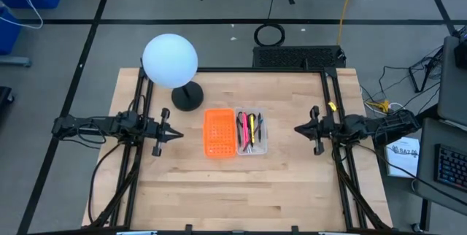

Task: Pick & place school supplies into a supply box
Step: Return to Home Position

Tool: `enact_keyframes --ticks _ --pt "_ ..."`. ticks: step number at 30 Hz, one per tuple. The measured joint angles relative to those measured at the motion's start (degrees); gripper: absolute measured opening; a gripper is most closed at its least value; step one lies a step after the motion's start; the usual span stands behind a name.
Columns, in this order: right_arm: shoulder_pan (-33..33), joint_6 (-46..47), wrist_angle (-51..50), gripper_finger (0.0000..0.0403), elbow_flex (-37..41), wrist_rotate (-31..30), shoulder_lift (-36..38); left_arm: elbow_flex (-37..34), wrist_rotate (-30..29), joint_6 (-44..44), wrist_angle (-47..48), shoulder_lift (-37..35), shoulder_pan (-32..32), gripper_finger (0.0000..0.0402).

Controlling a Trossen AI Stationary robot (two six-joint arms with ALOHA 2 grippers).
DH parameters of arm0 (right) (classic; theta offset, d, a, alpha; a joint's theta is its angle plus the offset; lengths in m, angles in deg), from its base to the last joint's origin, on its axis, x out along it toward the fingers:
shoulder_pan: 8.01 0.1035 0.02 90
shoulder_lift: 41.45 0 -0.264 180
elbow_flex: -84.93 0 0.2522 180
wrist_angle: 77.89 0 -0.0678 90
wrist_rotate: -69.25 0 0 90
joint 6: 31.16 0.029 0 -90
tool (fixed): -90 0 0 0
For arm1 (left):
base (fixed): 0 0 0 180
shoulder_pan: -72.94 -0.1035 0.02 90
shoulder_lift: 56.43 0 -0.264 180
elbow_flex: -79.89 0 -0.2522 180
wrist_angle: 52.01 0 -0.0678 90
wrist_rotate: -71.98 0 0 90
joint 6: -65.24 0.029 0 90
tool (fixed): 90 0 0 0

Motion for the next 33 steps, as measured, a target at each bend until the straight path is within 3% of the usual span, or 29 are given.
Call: enact_keyframes --ticks 4,13,17,21,33 --pt "0.00 -0.20 -1.29 0.0000 0.00 3.88 -0.13 0.00 -0.42 -0.34 0.02 0.05 0.00 0.0036" --pt "-0.02 -2.20 2.87 0.0000 0.00 1.73 -0.16 0.00 -2.58 -1.86 0.33 1.34 0.00 0.0043" --pt "-0.02 -0.08 3.58 0.0000 0.00 -2.40 -0.16 0.00 -2.58 -1.73 0.35 2.49 0.26 0.0023" --pt "-0.04 0.11 3.19 0.0000 0.00 -2.40 -0.16 0.00 -2.63 -2.03 0.34 3.17 0.24 0.0006" --pt "-0.04 0.11 3.60 0.0000 0.00 -2.35 -0.16 -0.02 -2.62 -2.97 0.00 3.26 0.22 0.0065"
